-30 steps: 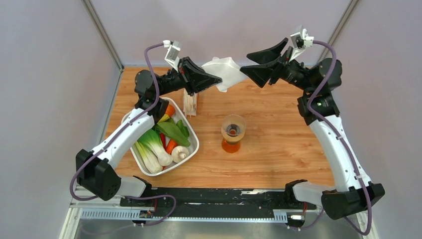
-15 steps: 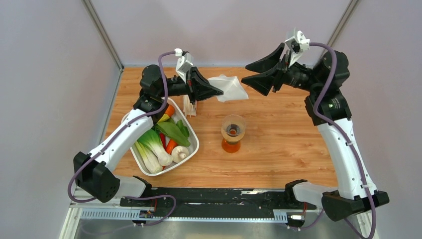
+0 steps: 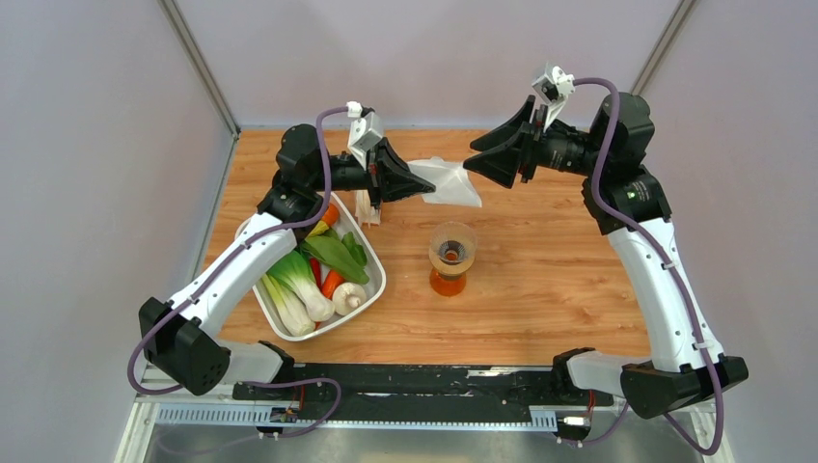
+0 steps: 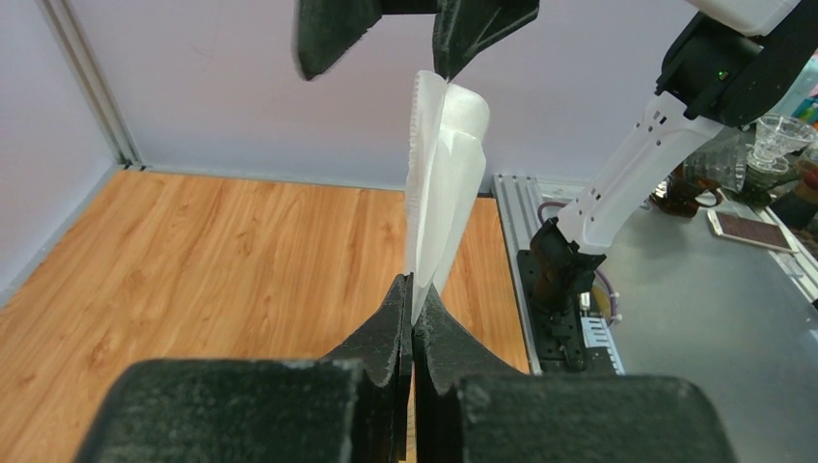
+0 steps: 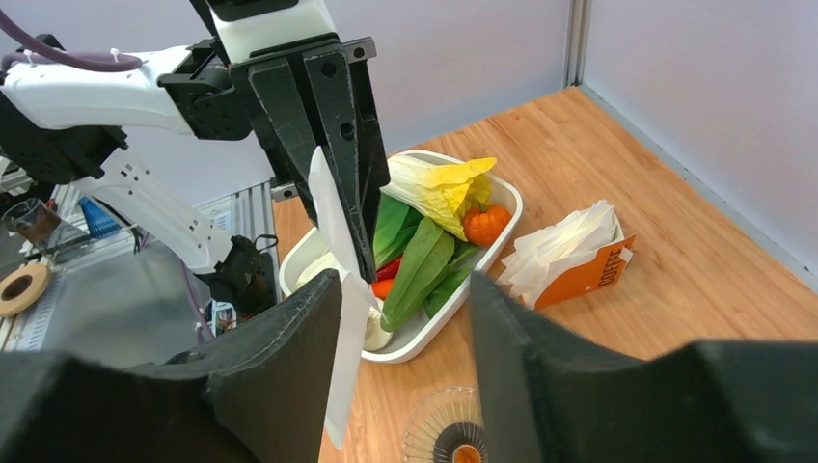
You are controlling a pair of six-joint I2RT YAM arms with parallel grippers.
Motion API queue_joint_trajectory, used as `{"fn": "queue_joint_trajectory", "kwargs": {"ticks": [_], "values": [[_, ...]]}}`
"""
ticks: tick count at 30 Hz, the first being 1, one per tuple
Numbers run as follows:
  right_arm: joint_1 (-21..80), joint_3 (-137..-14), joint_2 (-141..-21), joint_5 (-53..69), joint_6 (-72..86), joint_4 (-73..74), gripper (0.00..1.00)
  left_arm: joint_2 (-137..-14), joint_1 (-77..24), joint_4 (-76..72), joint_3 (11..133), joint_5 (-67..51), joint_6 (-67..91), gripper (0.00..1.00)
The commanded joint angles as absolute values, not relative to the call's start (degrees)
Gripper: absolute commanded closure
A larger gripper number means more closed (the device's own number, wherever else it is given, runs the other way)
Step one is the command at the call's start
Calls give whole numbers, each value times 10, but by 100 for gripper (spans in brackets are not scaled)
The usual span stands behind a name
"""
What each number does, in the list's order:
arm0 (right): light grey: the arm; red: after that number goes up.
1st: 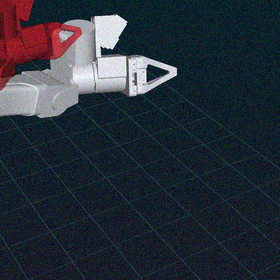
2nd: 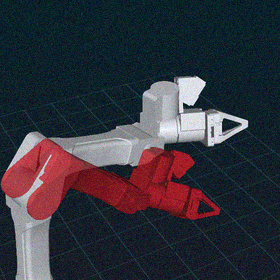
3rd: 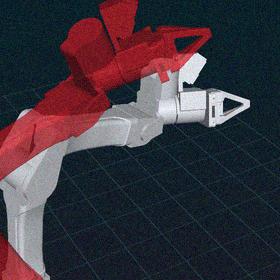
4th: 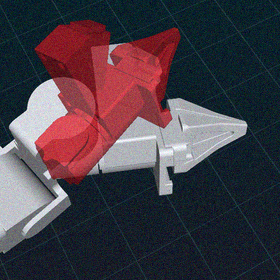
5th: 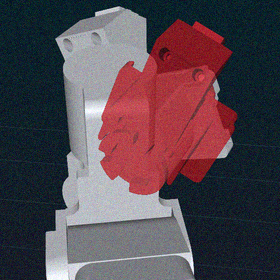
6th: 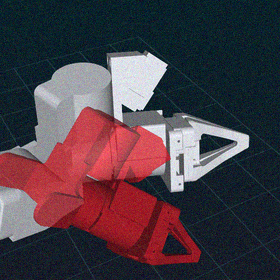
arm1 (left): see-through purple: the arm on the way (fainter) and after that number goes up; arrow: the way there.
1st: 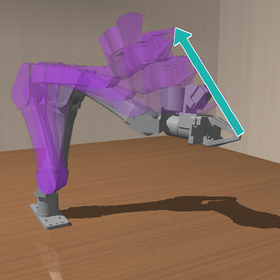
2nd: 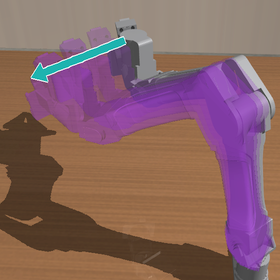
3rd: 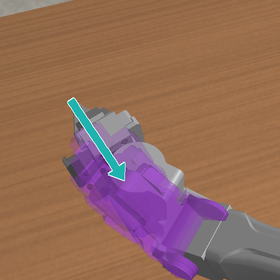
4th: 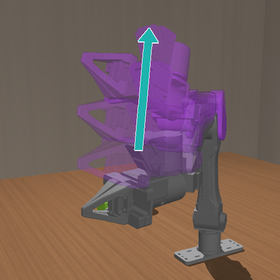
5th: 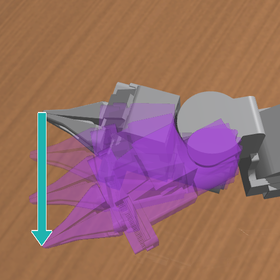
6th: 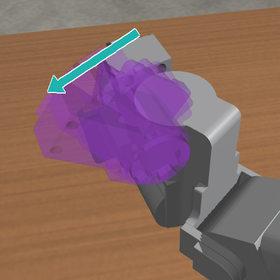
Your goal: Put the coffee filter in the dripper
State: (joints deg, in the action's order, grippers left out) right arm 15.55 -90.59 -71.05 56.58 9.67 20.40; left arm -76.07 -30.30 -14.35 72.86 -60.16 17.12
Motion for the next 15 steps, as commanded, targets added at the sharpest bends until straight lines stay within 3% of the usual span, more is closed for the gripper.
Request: {"fn": "queue_joint_trajectory", "kwargs": {"ticks": [1, 4, 8, 15], "values": [[157, -918, -700, 585, 86, 213, 40, -742, -305, -139, 754, -610, 141, 99], [157, -921, -699, 615, 93, 213, 37, -744, -306, -136, 754, -609, 139, 99], [157, -901, -694, 623, 100, 214, 42, -747, -305, -137, 754, -610, 138, 99], [157, -893, -703, 591, 97, 226, 69, -743, -307, -139, 757, -614, 136, 99]]}}
